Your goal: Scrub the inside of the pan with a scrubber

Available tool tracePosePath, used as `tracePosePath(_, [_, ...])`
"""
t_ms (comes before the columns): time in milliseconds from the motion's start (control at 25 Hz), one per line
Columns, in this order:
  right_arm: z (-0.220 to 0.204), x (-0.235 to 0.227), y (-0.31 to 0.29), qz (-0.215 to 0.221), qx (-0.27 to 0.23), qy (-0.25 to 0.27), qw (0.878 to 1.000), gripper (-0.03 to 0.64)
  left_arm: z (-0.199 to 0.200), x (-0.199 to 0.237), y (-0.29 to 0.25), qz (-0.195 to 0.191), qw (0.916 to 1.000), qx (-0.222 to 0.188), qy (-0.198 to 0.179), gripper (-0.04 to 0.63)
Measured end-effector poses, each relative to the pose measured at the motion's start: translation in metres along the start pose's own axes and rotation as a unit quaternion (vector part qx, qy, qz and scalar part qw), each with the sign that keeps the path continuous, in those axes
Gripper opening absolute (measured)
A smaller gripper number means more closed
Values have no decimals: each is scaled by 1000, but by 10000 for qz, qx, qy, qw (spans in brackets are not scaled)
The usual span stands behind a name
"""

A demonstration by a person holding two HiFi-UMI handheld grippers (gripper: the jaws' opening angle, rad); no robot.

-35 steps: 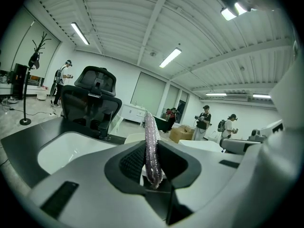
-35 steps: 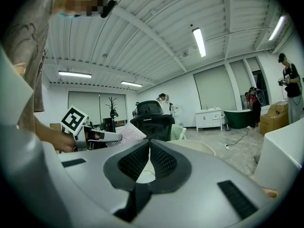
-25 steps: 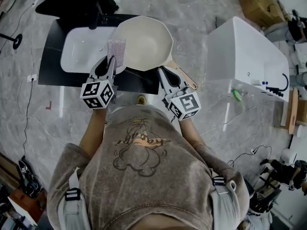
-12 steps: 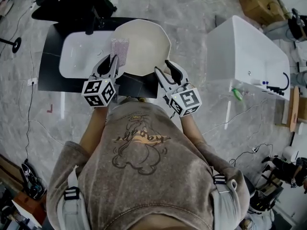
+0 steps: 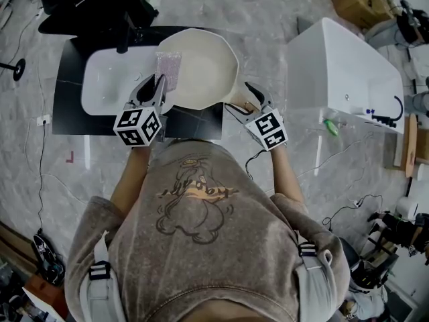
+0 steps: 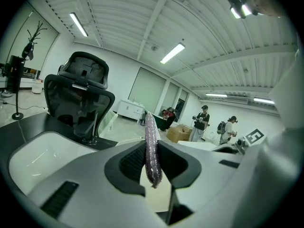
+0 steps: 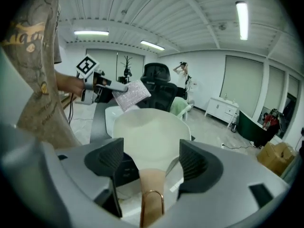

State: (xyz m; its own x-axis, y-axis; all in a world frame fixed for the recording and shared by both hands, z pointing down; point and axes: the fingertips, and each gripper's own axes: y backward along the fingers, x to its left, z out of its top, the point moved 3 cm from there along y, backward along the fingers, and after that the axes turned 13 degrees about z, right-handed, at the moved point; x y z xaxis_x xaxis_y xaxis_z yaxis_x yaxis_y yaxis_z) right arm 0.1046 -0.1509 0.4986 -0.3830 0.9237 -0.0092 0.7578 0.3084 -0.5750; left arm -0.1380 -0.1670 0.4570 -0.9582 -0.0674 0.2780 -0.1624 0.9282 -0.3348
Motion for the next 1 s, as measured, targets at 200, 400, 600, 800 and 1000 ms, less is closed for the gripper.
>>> tracePosePath(200, [-33, -8, -23, 283, 1221, 360, 9915, 367, -2, 1, -9, -79, 9999, 123, 51, 84])
tracePosePath(400, [-57, -16, -35, 291, 2213, 475, 9736, 365, -3, 6, -18, -110, 9997, 213, 98, 84])
tracePosePath(600, [-68, -19, -43, 469, 2570, 261, 9649, 359, -5, 13, -27, -84, 9994, 306, 167, 84])
tracePosePath(800, [-75, -15, -46, 692, 2747, 23, 9590, 277, -8, 19, -41, -114, 9983, 496, 282, 84])
tracePosePath(1000, [-74, -14, -49, 732, 2839, -52, 9560, 272, -16, 32, -71, -58, 9944, 1030, 251, 84])
